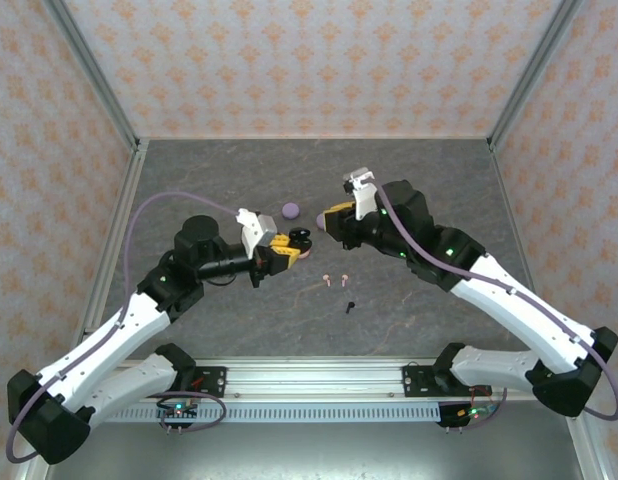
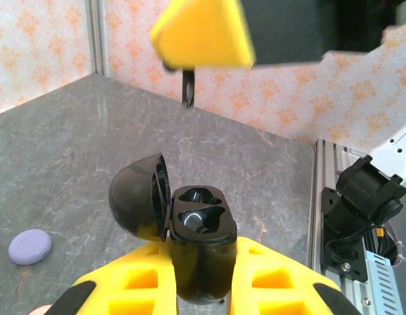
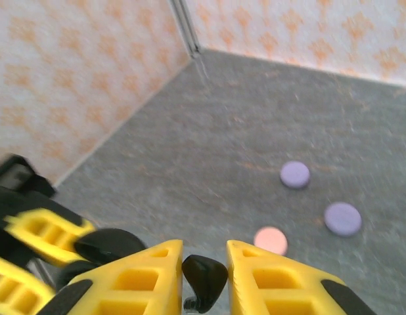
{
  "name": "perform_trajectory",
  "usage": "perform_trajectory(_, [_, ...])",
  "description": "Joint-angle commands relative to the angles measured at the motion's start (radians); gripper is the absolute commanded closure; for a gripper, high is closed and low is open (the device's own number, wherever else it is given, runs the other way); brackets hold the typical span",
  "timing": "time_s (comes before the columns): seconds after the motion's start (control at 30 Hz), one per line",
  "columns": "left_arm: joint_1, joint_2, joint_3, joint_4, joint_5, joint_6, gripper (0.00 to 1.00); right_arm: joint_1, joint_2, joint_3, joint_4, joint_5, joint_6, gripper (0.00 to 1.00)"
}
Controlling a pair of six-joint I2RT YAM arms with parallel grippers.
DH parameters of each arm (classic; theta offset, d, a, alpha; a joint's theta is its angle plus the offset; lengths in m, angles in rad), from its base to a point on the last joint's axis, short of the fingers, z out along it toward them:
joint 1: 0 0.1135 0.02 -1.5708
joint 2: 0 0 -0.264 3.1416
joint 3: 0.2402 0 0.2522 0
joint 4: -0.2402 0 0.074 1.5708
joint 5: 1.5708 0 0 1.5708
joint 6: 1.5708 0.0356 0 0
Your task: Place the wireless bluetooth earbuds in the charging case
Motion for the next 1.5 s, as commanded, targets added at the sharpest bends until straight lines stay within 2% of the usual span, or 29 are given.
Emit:
perform_trajectory(0.0, [-0.010, 0.012, 0.023, 0.066, 0.021, -0.015, 1.00, 0.019, -0.032, -0.021, 0.111, -0.058, -0.033, 0.78])
perform_trajectory(0.3, [-0.015, 0.044, 0.035, 0.089, 0.022, -0.018, 1.00, 0.103, 0.004, -0.019, 0.123, -0.023, -0.107, 0.78])
perform_trajectory(0.93, [-0.017, 0.038, 0.044, 0.069, 0.018, -0.011, 1.00, 0.114, 0.065, -0.022, 0.067, -0.076, -0.128, 0.78])
perform_trajectory(1.47, [-0.016, 0.029, 0.044, 0.053, 0.014, -0.004, 1.00, 0.115, 0.090, -0.027, 0.047, -0.055, -0.131, 0.78])
